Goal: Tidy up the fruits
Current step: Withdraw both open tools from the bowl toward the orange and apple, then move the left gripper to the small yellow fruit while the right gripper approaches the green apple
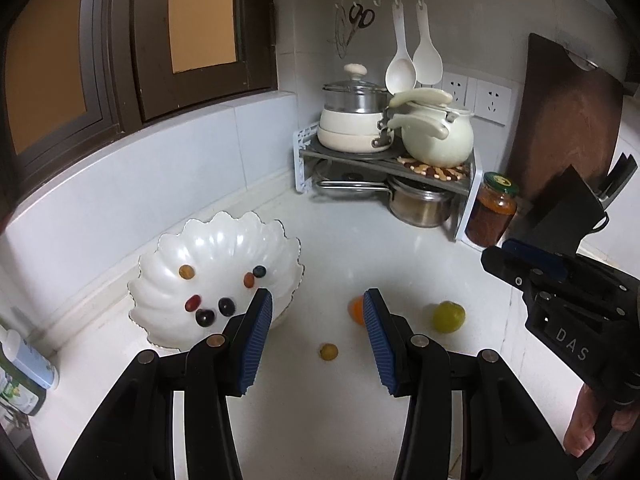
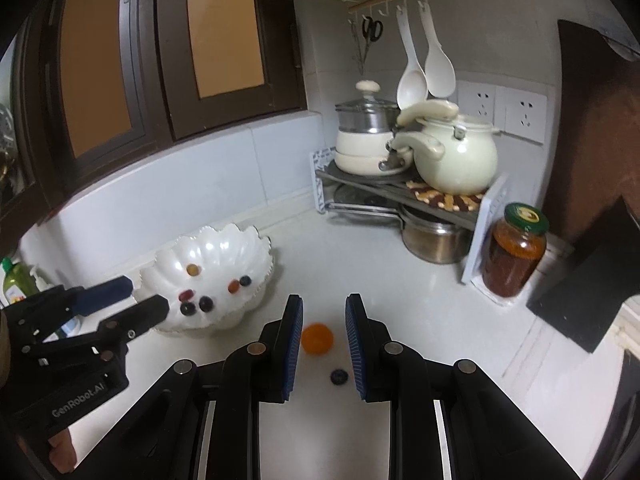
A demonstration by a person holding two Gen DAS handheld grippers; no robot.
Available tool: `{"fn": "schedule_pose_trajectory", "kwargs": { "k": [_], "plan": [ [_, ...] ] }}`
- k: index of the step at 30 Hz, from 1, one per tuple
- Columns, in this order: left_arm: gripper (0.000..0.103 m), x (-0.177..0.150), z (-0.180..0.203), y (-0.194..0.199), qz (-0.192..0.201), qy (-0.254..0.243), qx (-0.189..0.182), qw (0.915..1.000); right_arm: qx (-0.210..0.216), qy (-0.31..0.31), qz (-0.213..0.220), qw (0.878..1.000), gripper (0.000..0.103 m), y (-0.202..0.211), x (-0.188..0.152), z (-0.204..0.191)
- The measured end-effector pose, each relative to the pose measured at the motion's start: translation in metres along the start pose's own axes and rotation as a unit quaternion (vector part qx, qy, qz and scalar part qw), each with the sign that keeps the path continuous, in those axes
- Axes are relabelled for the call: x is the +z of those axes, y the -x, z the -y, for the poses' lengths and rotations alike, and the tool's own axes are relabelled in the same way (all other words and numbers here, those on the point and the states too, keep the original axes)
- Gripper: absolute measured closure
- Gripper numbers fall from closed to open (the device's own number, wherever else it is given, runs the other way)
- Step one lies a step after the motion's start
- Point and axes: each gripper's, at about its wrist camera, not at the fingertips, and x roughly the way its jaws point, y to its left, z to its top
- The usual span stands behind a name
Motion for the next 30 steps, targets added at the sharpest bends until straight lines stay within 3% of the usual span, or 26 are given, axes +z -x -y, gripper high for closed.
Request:
{"fn": "schedule_pose_trajectory", "kwargs": {
  "k": [9,10,11,13,17,30],
  "plan": [
    [0.056,-0.018,0.005,-0.007,-0.023,0.005,-0.009,0.9997,-0.014,-0.009,-0.004,1.0,0.079,0.004,-0.021,0.011],
    [0.056,-0.02,0.005,-0.008,-0.025,0.007,-0.01,0.9996,-0.016,-0.011,-0.004,1.0,0.075,0.004,-0.023,0.013],
    [0.056,-0.023,0.004,-0.01,-0.028,0.009,-0.01,0.9995,-0.021,-0.013,-0.003,1.0,0.064,0.003,-0.025,0.014],
    [0.056,-0.026,0.004,-0.012,-0.029,0.013,-0.012,0.9994,-0.031,-0.017,0.002,0.999,0.056,0.003,-0.027,0.016],
    [0.046,-0.031,0.006,-0.014,-0.023,0.014,-0.003,0.9996,-0.044,-0.015,0.002,0.999,0.056,0.001,-0.032,0.019],
    [0.045,-0.047,0.012,-0.027,-0.014,0.015,0.026,0.9995,-0.044,-0.043,-0.018,0.998,0.056,-0.019,-0.051,0.033]
  ]
}}
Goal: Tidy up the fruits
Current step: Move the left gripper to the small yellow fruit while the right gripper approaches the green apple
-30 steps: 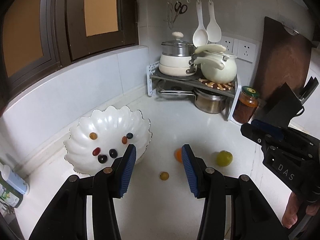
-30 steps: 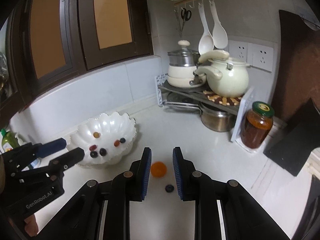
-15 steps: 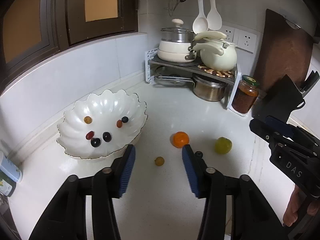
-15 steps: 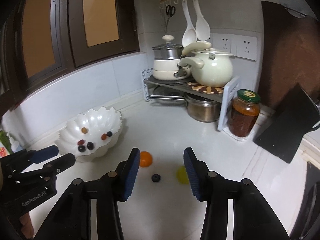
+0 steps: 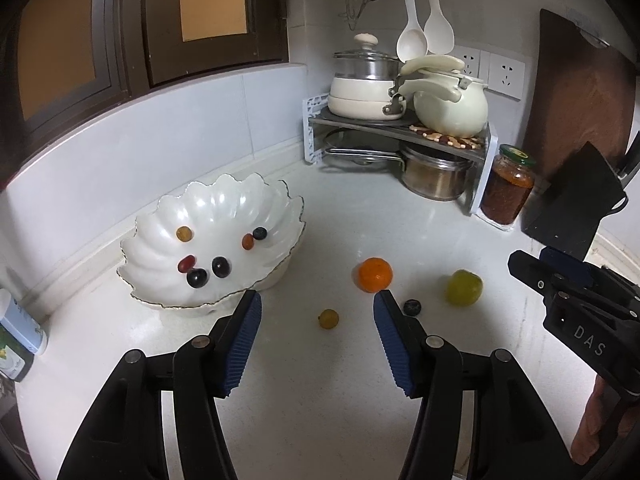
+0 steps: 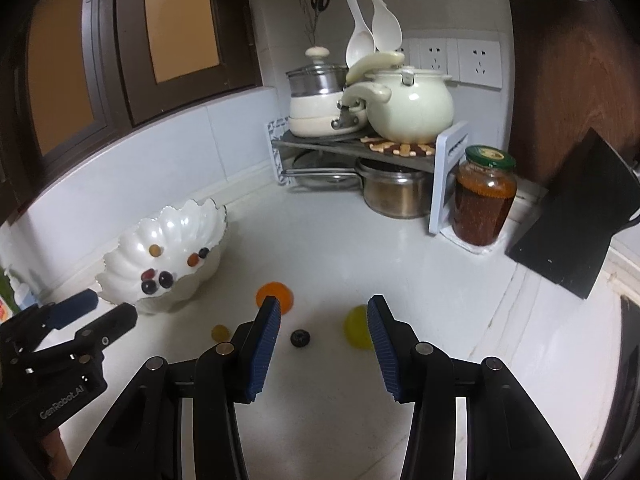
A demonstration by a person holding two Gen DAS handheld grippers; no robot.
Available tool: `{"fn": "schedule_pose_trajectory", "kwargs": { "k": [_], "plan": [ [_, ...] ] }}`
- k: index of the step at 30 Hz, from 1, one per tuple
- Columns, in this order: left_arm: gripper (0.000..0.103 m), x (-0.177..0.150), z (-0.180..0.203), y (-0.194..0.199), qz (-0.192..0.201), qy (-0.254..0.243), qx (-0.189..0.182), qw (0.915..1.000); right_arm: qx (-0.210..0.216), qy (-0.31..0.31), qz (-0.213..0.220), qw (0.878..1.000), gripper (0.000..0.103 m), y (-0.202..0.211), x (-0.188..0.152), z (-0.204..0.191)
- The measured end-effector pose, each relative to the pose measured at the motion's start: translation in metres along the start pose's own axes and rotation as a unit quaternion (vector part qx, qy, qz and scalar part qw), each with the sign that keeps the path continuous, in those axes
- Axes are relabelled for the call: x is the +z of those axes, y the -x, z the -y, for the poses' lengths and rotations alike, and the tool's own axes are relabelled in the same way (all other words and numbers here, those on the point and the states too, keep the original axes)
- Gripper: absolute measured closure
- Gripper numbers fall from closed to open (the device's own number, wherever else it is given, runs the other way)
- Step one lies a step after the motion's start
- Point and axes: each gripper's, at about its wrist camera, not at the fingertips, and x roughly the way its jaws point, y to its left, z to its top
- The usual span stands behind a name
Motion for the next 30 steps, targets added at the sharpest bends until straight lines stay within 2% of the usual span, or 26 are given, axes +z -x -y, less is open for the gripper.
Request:
{"fn": "schedule_pose_trajectory", "kwargs": {
  "k": [9,11,12,30],
  "plan": [
    [0.045,-0.006,0.005,-0.018,0.0,-0.002,0.0,1.0,-0.01,-0.011,-0.018,1.0,0.056,-0.02,-0.009,0.012],
    [0.045,-0.007,0.007,-0.023,-0.002,-0.002,0.002,1.0,-0.013,-0.013,-0.022,1.0,0.047,-0.025,-0.011,0.014],
    [0.045,-0.008,0.008,-0.026,-0.004,-0.003,0.001,1.0,-0.015,-0.016,-0.022,1.0,0.045,-0.027,-0.012,0.016],
    [0.045,-0.02,0.014,-0.082,-0.058,0.013,0.011,0.9982,-0.031,-0.026,-0.059,0.997,0.045,-0.074,-0.02,0.035]
  ]
}}
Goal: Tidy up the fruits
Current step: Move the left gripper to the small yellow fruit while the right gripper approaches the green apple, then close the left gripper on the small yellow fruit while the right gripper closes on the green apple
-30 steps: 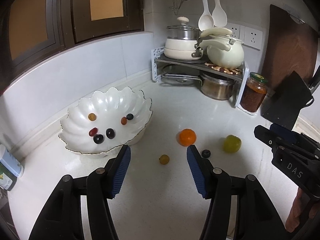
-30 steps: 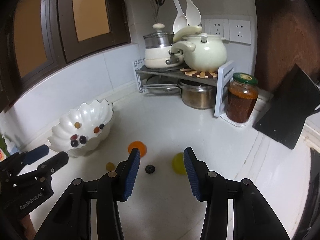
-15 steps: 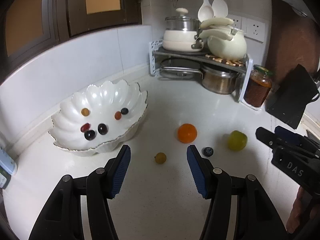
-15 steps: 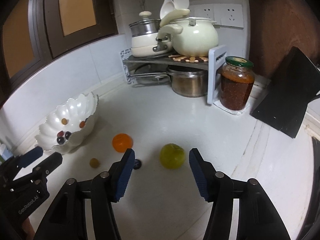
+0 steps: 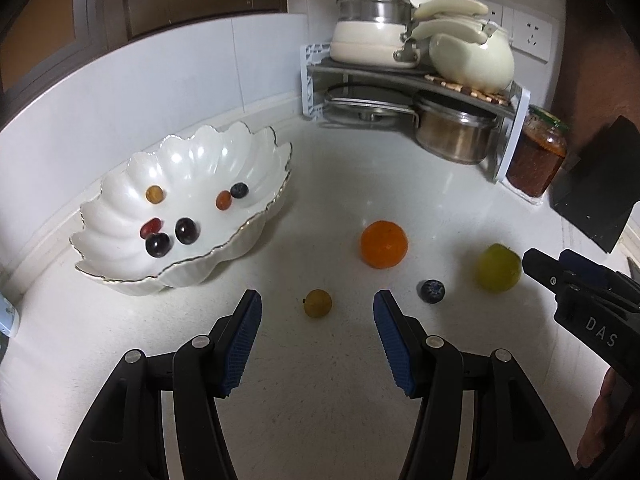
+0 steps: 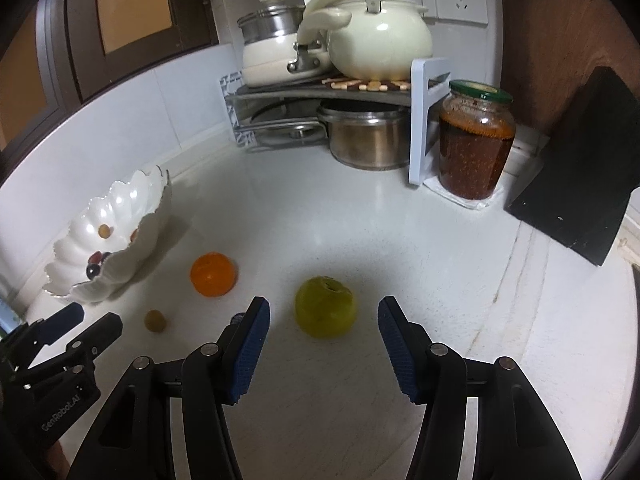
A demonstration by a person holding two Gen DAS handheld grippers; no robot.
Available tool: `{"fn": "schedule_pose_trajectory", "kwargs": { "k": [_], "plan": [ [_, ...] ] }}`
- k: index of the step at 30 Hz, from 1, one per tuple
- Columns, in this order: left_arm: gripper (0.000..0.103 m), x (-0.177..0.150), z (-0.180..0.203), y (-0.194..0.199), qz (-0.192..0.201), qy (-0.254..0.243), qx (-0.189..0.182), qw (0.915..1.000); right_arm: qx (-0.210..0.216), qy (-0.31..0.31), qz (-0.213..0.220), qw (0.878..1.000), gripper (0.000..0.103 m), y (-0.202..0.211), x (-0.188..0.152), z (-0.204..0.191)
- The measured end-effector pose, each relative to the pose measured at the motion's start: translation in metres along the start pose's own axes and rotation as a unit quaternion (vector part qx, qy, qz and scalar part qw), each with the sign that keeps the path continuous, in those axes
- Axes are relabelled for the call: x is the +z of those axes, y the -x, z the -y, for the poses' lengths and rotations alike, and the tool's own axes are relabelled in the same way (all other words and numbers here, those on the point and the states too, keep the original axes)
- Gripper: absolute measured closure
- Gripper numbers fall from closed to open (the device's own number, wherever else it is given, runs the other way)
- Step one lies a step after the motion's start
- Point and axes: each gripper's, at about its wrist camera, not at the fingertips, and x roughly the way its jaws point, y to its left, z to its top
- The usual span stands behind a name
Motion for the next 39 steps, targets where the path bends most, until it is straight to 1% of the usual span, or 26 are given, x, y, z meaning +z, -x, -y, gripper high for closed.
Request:
{"fn": "schedule_pose_trajectory", "kwargs": {
  "k": [7,17,29,34,36,37,39],
  "plan": [
    [0.046,-0.001,0.002,-0.022,-0.022,0.004,0.002,0.9997,0.004,-0.004,-0.016,1.0,0.045,-0.019,-0.001,0.003],
    [0.046,0.001,0.0,-0.047,-0.039,0.013,0.007,0.9991,0.007,-0.005,-0.038,0.999,0.045,-0.045,-0.001,0.005],
    [0.057,-0.003,-0.002,-0.072,-0.069,0.023,-0.006,0.9974,0.007,-0.003,-0.056,0.998,0.045,-0.064,-0.001,0.006],
    [0.064,-0.003,0.0,-0.077,-0.077,0.02,-0.006,0.9969,0.009,-0.004,-0.058,0.998,0.045,-0.068,-0.003,0.006],
    [0.069,-0.003,0.0,-0.079,-0.079,0.022,-0.007,0.9966,0.008,-0.004,-0.059,0.998,0.045,-0.069,-0.002,0.006],
    [0.069,-0.003,0.0,-0.08,-0.08,0.023,-0.006,0.9965,0.008,-0.004,-0.06,0.998,0.045,-0.069,-0.003,0.007],
    [0.075,-0.004,0.0,-0.081,-0.082,0.024,-0.006,0.9964,0.009,-0.005,-0.063,0.998,0.046,-0.071,-0.003,0.007]
  ]
}}
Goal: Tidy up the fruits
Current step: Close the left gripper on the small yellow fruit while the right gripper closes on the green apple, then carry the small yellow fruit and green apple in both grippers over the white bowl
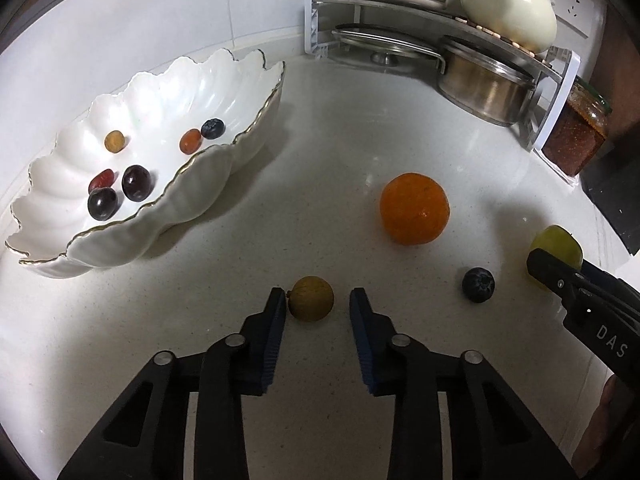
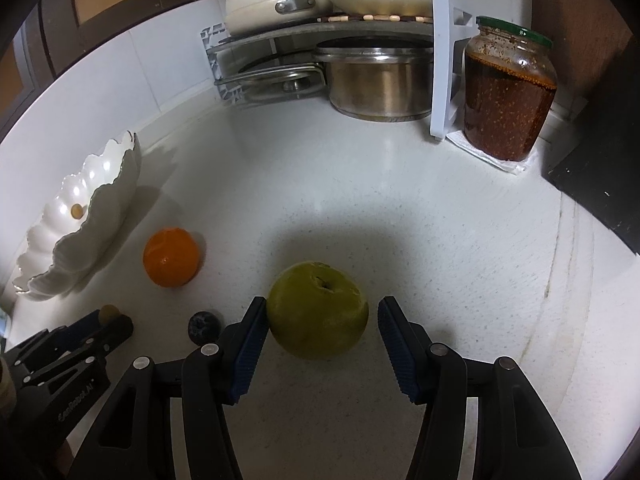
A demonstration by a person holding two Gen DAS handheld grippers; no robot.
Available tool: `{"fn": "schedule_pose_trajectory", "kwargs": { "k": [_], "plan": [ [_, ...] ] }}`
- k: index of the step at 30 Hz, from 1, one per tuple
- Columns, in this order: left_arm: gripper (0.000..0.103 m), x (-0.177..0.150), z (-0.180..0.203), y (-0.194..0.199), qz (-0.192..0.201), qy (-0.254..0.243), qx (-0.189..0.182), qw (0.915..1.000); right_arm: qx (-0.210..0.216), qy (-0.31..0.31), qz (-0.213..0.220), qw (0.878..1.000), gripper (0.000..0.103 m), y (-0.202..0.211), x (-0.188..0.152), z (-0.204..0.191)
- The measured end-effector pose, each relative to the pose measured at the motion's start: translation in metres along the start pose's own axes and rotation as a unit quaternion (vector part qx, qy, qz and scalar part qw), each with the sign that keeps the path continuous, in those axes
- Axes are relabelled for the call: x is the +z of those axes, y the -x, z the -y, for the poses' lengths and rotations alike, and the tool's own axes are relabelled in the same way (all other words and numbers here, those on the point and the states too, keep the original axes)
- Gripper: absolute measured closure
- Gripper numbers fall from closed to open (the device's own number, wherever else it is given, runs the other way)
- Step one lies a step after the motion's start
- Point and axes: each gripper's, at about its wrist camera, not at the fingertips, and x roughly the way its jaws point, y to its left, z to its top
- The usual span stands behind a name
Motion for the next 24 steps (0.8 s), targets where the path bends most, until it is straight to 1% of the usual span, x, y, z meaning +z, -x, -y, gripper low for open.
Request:
{"fn": "schedule_pose_trajectory", "kwargs": {
  "k": [3,5,7,10,17,24],
  "plan": [
    [0.078,0.001,0.0,-0.001,-0.002,0.0,-0.004,1.0,0.002,-0.005,0.001,1.0,0.047,0.0,-0.001,0.001],
    [0.078,0.001,-0.001,-0.001,-0.002,0.005,-0.007,1.0,0.005,0.0,0.003,1.0,0.053,0.0,0.0,-0.001],
    [0.079,0.001,-0.001,-0.001,-0.001,0.004,-0.005,1.0,0.002,0.007,0.004,1.0,0.053,0.0,0.0,-0.003],
    [0.079,0.001,0.0,0.003,0.005,0.003,0.001,1.0,0.006,0.002,0.005,1.0,0.053,0.001,-0.001,-0.001],
    [0.079,0.002,-0.002,0.018,0.02,0.001,0.0,0.9998,0.018,-0.004,0.0,1.0,0.053,0.006,-0.002,-0.001],
    [0.079,0.002,-0.004,0.036,0.037,0.001,-0.001,0.9993,0.025,0.008,0.014,1.0,0.053,0.022,-0.002,-0.008]
  ]
}}
